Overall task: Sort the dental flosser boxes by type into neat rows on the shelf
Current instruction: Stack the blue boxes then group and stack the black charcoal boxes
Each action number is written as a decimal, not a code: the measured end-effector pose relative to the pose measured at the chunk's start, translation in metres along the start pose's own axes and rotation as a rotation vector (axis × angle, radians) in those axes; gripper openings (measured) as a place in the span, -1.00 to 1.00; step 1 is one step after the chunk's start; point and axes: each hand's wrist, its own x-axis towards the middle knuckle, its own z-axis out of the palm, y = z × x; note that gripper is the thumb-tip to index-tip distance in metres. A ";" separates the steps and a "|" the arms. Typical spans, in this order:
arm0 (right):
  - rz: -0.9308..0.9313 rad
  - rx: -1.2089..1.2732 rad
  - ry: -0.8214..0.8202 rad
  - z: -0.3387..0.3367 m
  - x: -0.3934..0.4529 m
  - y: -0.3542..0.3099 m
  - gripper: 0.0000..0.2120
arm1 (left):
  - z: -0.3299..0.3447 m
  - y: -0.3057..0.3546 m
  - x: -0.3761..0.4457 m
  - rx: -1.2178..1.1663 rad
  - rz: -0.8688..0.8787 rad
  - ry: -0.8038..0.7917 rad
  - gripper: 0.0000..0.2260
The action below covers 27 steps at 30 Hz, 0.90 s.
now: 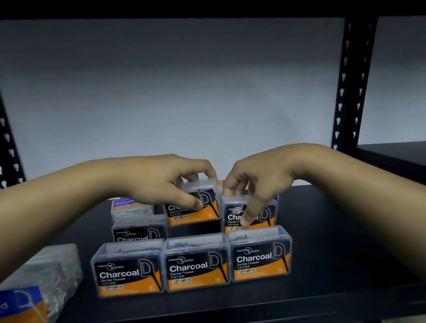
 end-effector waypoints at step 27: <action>0.041 0.029 0.042 0.023 0.015 0.011 -0.71 | 0.032 -0.016 0.020 0.049 -0.049 -0.089 -0.74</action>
